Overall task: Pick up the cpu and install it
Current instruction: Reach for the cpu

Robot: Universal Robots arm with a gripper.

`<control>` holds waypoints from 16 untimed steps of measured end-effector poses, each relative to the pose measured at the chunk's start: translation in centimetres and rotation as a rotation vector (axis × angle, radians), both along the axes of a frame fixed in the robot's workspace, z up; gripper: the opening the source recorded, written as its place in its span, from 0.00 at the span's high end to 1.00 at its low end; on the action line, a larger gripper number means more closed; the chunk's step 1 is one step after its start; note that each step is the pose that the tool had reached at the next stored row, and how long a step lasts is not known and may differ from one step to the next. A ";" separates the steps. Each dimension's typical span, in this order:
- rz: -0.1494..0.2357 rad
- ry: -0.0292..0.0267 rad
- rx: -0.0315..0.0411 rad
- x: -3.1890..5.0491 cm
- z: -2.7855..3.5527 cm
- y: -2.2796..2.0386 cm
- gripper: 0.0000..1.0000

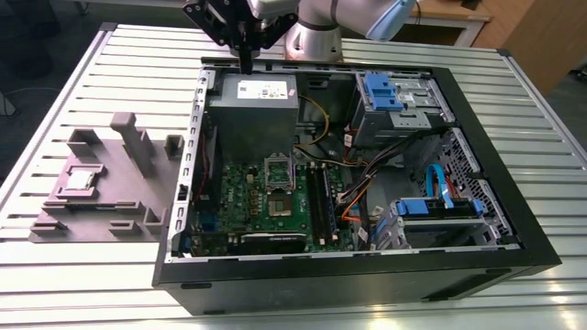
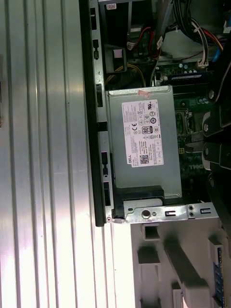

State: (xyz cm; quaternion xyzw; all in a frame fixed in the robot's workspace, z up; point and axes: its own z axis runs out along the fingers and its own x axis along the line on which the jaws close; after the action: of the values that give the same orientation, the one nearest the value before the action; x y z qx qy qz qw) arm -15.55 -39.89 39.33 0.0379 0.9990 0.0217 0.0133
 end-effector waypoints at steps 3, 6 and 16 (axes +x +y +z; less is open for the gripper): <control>0.000 -0.0001 0.0000 -0.37 0.00 0.00 0.90; 0.000 -0.0002 0.0000 -0.73 0.00 0.00 0.90; 0.000 -0.0004 0.0000 -1.59 -0.01 0.00 0.90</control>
State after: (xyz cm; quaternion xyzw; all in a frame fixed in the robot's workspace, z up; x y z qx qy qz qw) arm -17.14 -39.89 39.32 0.0379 0.9990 0.0217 0.0135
